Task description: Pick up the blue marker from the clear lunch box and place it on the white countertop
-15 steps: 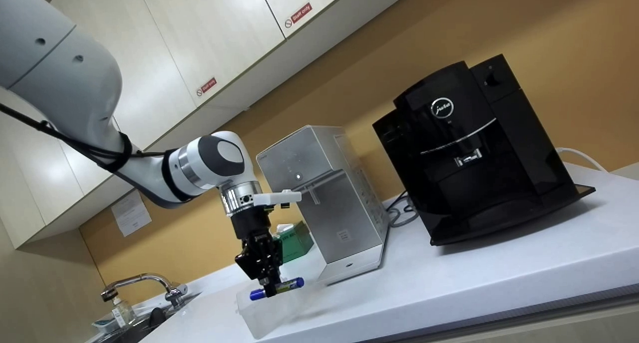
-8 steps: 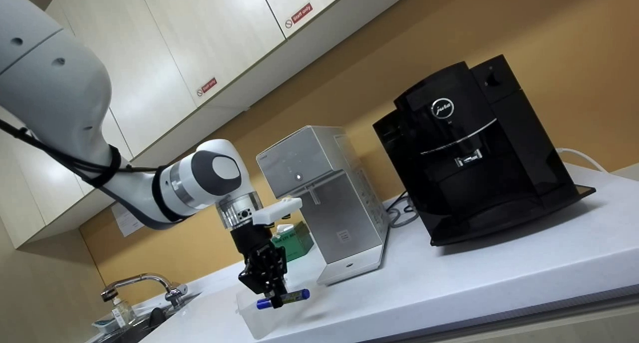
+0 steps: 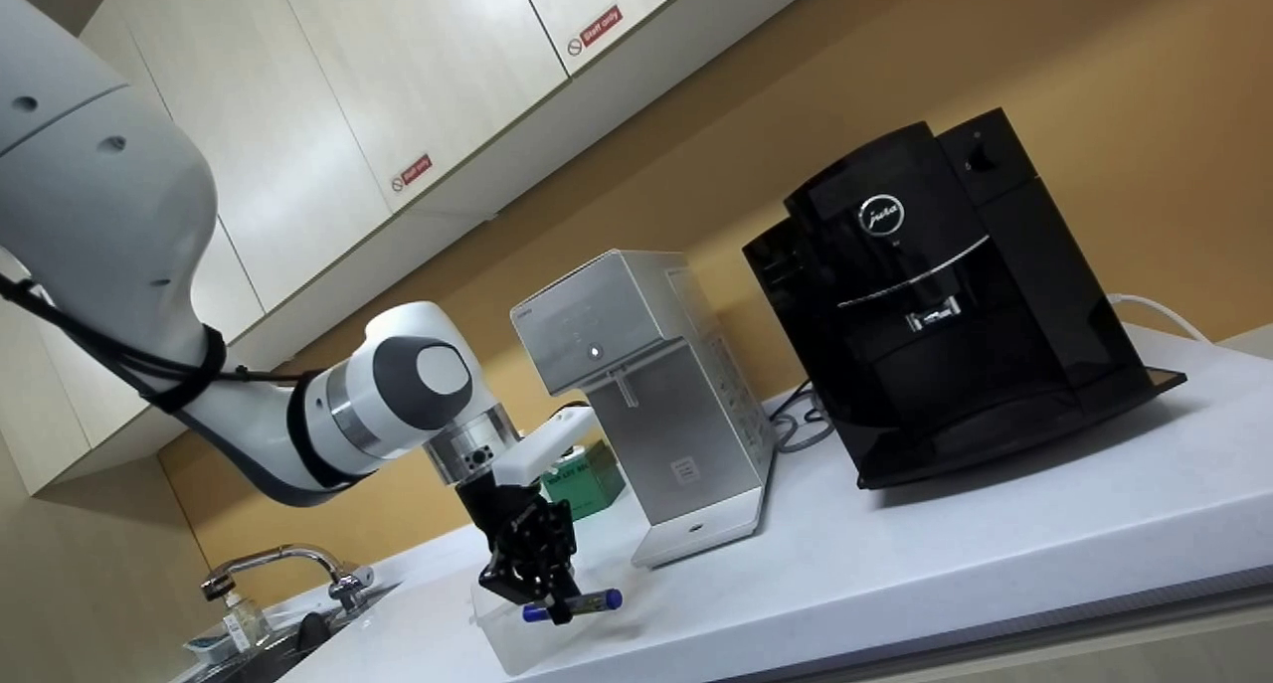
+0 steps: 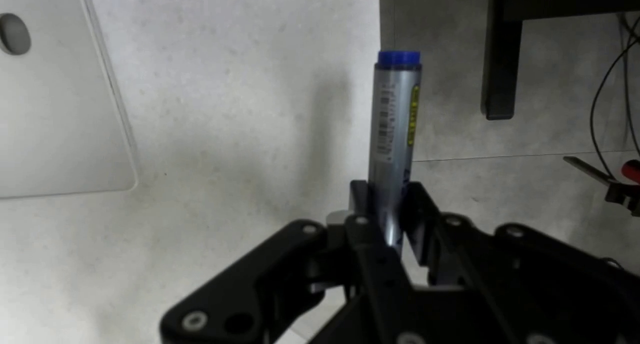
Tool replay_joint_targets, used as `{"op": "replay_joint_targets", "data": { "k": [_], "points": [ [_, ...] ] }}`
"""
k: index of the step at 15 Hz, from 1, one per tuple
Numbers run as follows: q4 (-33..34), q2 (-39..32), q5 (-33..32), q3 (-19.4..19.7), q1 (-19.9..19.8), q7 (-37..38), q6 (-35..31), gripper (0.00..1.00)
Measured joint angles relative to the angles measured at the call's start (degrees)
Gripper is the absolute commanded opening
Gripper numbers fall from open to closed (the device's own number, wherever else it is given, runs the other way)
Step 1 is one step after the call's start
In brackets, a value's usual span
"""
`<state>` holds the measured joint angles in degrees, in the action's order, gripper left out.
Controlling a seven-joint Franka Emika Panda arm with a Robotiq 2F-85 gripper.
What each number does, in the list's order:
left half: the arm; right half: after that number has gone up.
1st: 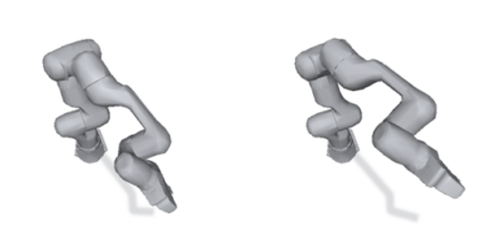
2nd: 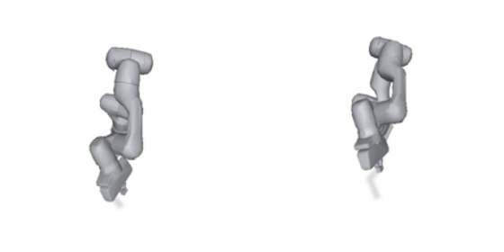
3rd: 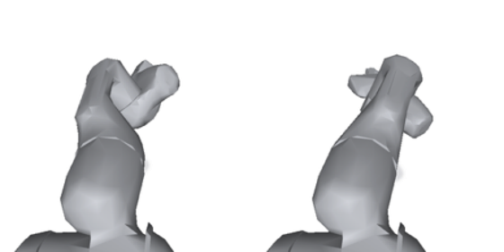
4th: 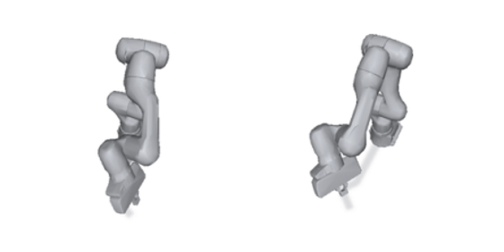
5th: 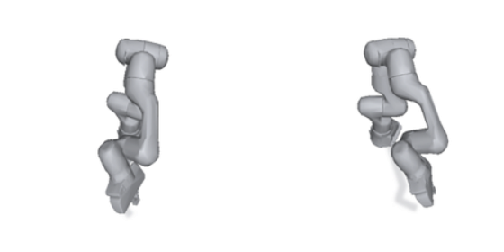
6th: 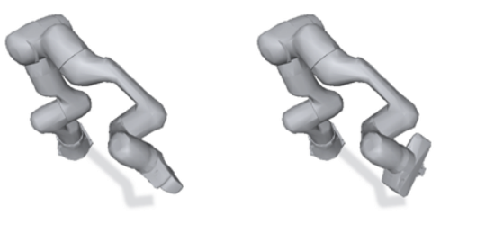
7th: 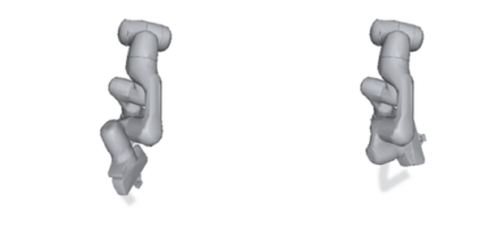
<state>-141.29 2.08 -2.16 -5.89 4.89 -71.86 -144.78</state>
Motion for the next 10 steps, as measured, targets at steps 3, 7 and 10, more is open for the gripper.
{"op": "replay_joint_targets", "data": {
  "k": [3,7,10],
  "points": [
    [-0.57,-0.05,-3.98,-0.01,0.08,3.66,-3.16,0.05],
    [-0.64,-0.6,-9.14,-0.01,0.08,6.89,-6.1,0.05],
    [-0.64,-1.22,-11.93,0.08,0.05,8.77,-7.21,0.05]
  ]
}}
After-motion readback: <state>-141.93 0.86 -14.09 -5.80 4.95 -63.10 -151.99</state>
